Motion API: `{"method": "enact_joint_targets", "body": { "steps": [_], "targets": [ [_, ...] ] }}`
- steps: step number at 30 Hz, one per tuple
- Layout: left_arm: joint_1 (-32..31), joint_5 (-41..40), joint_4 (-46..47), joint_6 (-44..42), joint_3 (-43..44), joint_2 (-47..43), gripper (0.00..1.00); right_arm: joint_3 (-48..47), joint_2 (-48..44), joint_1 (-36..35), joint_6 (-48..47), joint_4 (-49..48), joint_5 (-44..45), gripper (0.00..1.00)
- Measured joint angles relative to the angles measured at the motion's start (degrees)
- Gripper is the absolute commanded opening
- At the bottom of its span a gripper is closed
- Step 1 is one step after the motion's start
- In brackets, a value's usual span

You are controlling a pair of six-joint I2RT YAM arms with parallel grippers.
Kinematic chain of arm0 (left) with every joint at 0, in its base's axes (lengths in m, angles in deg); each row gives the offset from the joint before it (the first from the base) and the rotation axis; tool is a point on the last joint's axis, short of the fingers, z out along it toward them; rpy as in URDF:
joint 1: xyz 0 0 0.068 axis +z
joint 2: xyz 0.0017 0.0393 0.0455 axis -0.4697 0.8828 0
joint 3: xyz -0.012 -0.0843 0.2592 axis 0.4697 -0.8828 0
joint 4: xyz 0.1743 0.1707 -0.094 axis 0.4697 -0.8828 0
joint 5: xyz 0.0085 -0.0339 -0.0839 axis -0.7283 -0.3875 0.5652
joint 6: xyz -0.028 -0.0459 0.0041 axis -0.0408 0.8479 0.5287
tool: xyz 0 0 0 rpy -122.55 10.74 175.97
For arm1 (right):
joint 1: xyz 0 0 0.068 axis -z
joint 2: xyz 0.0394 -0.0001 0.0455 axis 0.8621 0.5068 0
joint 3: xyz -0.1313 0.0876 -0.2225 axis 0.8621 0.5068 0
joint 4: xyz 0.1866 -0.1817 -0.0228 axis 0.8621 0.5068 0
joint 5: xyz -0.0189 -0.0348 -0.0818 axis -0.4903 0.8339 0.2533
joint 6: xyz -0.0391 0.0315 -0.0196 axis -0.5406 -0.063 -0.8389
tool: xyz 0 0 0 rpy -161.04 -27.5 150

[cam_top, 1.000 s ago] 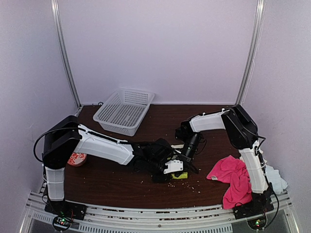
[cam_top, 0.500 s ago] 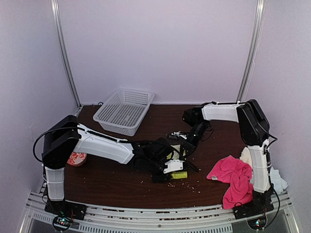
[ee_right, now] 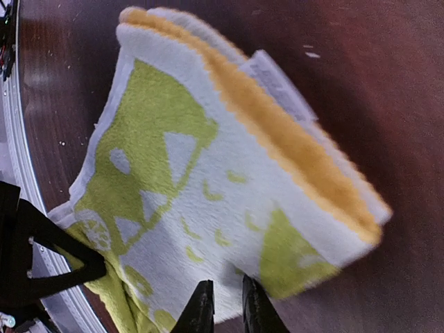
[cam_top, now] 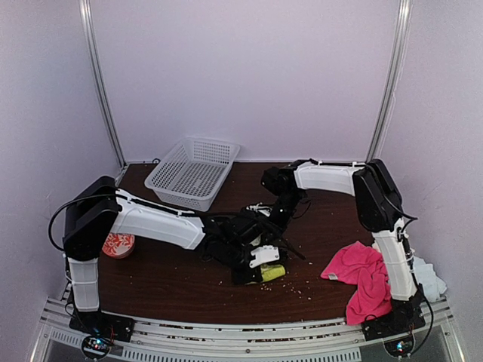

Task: Roll the towels
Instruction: Roll the towel at the center of the board.

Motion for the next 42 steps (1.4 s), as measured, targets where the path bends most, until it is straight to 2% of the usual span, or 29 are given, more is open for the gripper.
{"method": "enact_joint_targets", "body": {
  "steps": [5, 9, 16, 19, 24, 28, 35, 42],
  "targets": [
    [2.56, 5.29, 2.08, 3.69, -1.57, -0.02, 0.0, 0.26, -6.67, 7.45, -0.13, 0.04, 0.15, 0.21],
    [6.19, 12.92, 5.84, 7.67, -4.07, -0.07, 0.0, 1.7, -19.17, 12.28, -1.25, -0.11, -0.98, 0.24],
    [14.62, 32.17, 13.11, 18.56, -6.64, 3.96, 0.0, 14.03, -42.05, 9.6, -7.34, -2.73, -10.03, 0.27],
    [16.74, 39.95, 16.31, 23.37, -6.75, 6.84, 0.0, 20.06, -46.36, 6.19, -12.33, -2.23, -9.79, 0.27],
    [17.7, 45.42, 18.34, 27.52, -6.19, 9.2, 0.0, 29.9, -46.62, -4.42, -18.03, -3.5, -4.13, 0.28],
    [17.79, 46.4, 16.81, 28.94, -4.87, 10.01, 0.0, 37.86, -44.52, -11.45, -17.9, -10.21, 3.91, 0.32],
    [17.81, 46.64, 13.6, 29.33, -2.99, 10.84, 0.01, 41.68, -37.59, -16.61, -18.32, -23.8, 15.47, 0.35],
    [17.81, 46.97, 11.93, 29.33, -1.99, 11.39, 0.01, 41.7, -31.01, -19.61, -21.07, -32.41, 21.07, 0.35]
  ]
}}
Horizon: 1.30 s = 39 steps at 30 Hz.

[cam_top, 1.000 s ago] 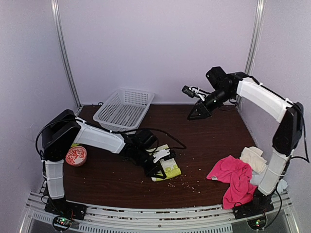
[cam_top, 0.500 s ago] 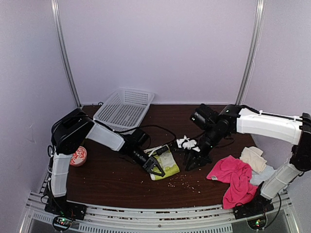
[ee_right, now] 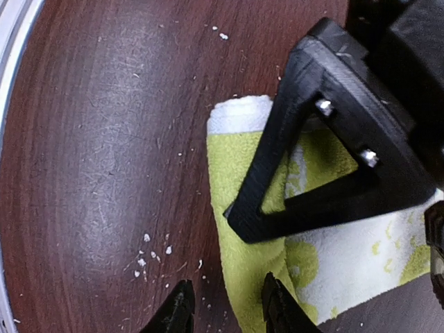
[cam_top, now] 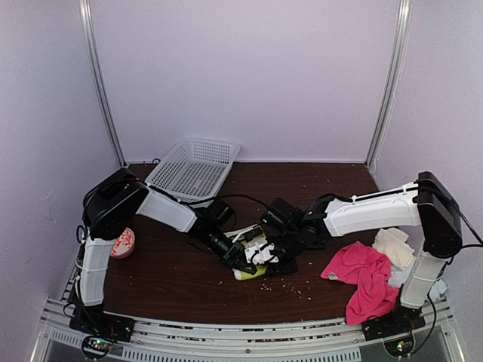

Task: Roll the towels
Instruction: Roll the towel at the center of the board.

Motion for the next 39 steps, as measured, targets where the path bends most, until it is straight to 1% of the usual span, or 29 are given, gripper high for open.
{"method": "enact_joint_targets", "body": {
  "steps": [3, 6, 11, 12, 13, 14, 16, 19, 20, 21, 22, 23, 27, 31, 32, 34, 37, 39],
  "targets": [
    [0.0, 0.09, -0.76, 0.02, 0.5, 0.24, 0.01, 0.09, 2.38, -0.28, -1.05, -1.7, 1.22, 0.33],
    [0.0, 0.11, -1.22, -0.02, 0.76, 0.35, 0.01, 0.09, 3.65, -0.42, -1.51, -3.39, 2.45, 0.24],
    [0.0, 0.09, -1.7, -0.83, 0.83, 0.35, 0.0, 0.28, 3.82, -0.42, -1.9, -5.01, 3.98, 0.19],
    [0.0, 0.09, -1.84, -1.11, 0.83, 0.31, 0.01, 0.59, 3.82, -0.42, -2.03, -5.46, 4.26, 0.17],
    [0.0, 0.04, -1.99, -1.53, 0.83, 0.26, 0.04, 0.85, 3.82, -0.42, -2.32, -5.92, 4.57, 0.14],
    [0.02, 0.02, -2.1, -1.86, 0.83, 0.24, 0.09, 0.98, 3.82, -0.46, -2.69, -6.19, 4.87, 0.11],
    [0.22, -0.31, -2.62, -2.69, 0.81, 0.02, 0.25, 1.07, 3.89, -0.57, -3.1, -6.6, 5.11, 0.07],
    [0.83, -1.03, -3.96, -4.07, 0.17, -1.53, 0.43, 0.0, 4.74, -0.57, -2.93, -6.54, 5.11, 0.03],
    [0.96, -2.32, -4.74, -4.61, -0.39, -2.93, 0.52, -0.66, 5.22, -0.57, -2.82, -6.4, 5.03, 0.03],
    [1.2, -4.0, -5.42, -5.09, -1.03, -4.33, 0.6, -1.44, 5.75, -0.57, -2.47, -6.01, 4.81, 0.02],
    [1.57, -6.03, -6.14, -5.68, -1.88, -6.05, 0.63, -2.34, 6.25, -0.57, -2.08, -5.29, 4.35, 0.02],
    [2.1, -8.31, -6.91, -5.86, -3.04, -8.22, 0.63, -3.17, 6.67, -0.57, -1.2, -4.28, 3.82, 0.01],
    [4.74, -19.87, -9.77, -6.45, -6.99, -17.22, 0.63, -8.41, 9.33, 0.0, 2.73, 2.21, 1.33, 0.01],
    [6.01, -31.91, -10.23, -7.17, -10.34, -25.99, 0.58, -16.92, 14.23, 1.64, 5.11, 11.72, -4.07, 0.0],
    [5.99, -34.34, -10.01, -7.32, -11.37, -26.69, 0.57, -19.12, 15.61, 2.16, 5.38, 14.34, -5.88, 0.0],
    [5.77, -39.69, -9.4, -7.82, -14.1, -32.72, 0.56, -23.39, 18.29, 3.32, 5.81, 19.61, -9.62, 0.0],
    [4.39, -46.99, -7.96, -9.75, -18.1, -39.85, 0.57, -29.46, 22.38, 4.87, 6.23, 27.82, -15.17, 0.0],
    [1.86, -51.3, -6.73, -12.13, -20.87, -45.7, 0.59, -32.7, 24.87, 5.88, 6.64, 32.41, -18.16, 0.0]
  ]
}}
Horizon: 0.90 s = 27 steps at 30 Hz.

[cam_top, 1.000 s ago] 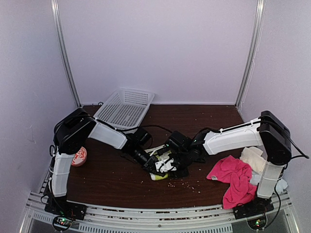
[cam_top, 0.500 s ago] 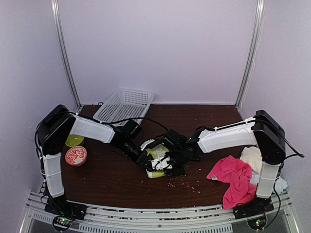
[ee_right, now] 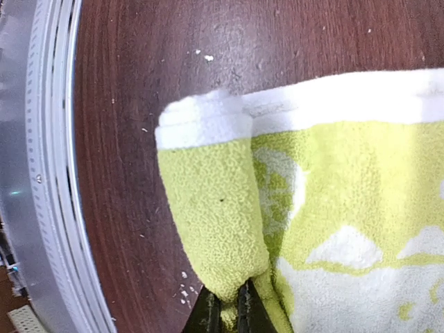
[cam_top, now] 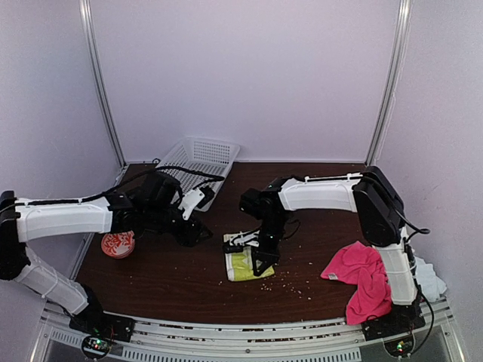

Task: Roll the towels
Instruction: Roll the towel at the center of the board.

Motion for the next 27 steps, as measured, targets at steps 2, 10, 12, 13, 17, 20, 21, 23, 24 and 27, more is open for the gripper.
{"method": "enact_joint_targets", "body": {
  "steps": [2, 10, 12, 13, 17, 20, 21, 23, 24, 27],
  "targets": [
    [-4.2, -4.09, 2.12, -3.08, -2.21, -5.64, 0.61, -3.28, 2.75, 1.36, 0.92, 4.2, -2.71, 0.0],
    [-17.79, -9.62, 5.51, -13.73, 1.09, -4.24, 0.56, -15.17, 13.31, 6.29, 3.13, 16.06, -12.22, 0.0],
    [-19.23, -9.49, 5.09, -15.87, 3.39, 0.92, 0.55, -18.01, 15.54, 6.91, 4.11, 18.67, -13.62, 0.0],
    [-19.63, -9.42, 5.01, -16.55, 4.07, 2.97, 0.55, -18.6, 16.09, 6.97, 4.33, 19.34, -13.99, 0.0],
    [-20.31, -8.61, 3.91, -19.08, 6.6, 11.3, 0.55, -20.37, 17.22, 7.19, 5.35, 21.03, -14.45, 0.0],
    [-20.31, -8.39, 3.56, -20.57, 8.33, 16.98, 0.52, -20.52, 17.25, 7.17, 5.79, 21.14, -14.29, 0.0],
    [-20.31, -8.33, 3.63, -20.98, 8.66, 18.49, 0.51, -20.52, 17.25, 7.17, 5.86, 21.14, -14.29, 0.0],
    [-20.31, -8.33, 3.63, -21.68, 8.74, 20.55, 0.48, -20.52, 17.25, 7.17, 6.03, 21.14, -14.27, 0.0],
    [-20.31, -8.46, 3.63, -22.03, 8.79, 21.44, 0.47, -20.52, 17.25, 7.17, 6.16, 21.14, -14.29, 0.0],
    [-20.31, -8.83, 3.65, -22.97, 9.22, 23.85, 0.37, -20.52, 17.27, 7.17, 6.43, 21.11, -14.29, 0.0]
  ]
}}
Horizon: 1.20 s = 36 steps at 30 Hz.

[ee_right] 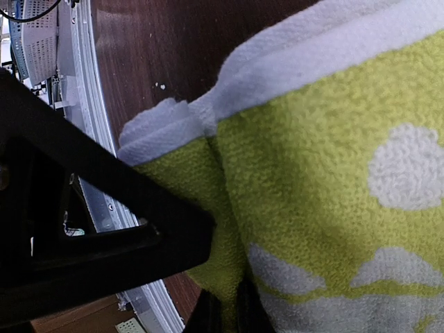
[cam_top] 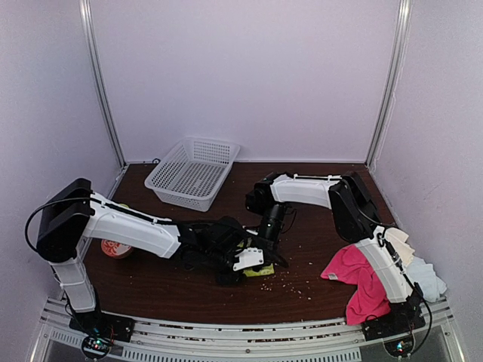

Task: Roll the towels
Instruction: Roll the towel at the center of the board.

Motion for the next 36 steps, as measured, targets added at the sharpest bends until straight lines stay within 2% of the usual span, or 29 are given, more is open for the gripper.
{"method": "enact_joint_targets", "body": {
  "steps": [9, 11, 15, 21, 26, 28, 33, 36],
  "targets": [
    [0.07, -0.57, 1.03, -0.68, 1.33, 3.19, 0.15, 0.0, 0.0, 0.0, 0.44, -0.04, -0.04, 0.02],
    [0.07, -0.81, 0.79, -0.72, 1.73, 3.56, 0.09, 0.0, 0.0, 0.02, 0.39, -0.02, -0.09, 0.07],
    [0.07, -0.85, 0.33, -0.46, 2.19, 3.65, 0.01, 0.09, -0.66, 0.37, -0.22, -0.22, -0.11, 0.26],
    [0.15, 3.52, -3.85, 1.42, 5.16, 4.5, 0.01, 0.15, -7.1, 4.83, -0.24, -3.8, 0.46, 0.31],
    [0.7, 14.16, -9.92, 5.27, 13.05, 9.53, 0.02, 0.39, -21.44, 12.96, -0.85, -5.9, 0.09, 0.26],
    [1.73, 20.28, -10.99, 7.43, 14.58, 10.99, 0.02, 1.81, -28.26, 15.78, -1.57, -7.1, -0.81, 0.29],
    [7.8, 36.83, -11.82, 12.61, 16.24, 14.99, 0.02, 17.46, -50.66, 20.83, -2.75, -12.85, -7.96, 0.41],
    [10.71, 45.92, -13.57, 15.06, 18.93, 18.88, 0.02, 24.28, -60.52, 20.24, -4.98, -14.38, -9.16, 0.42]
  ]
}}
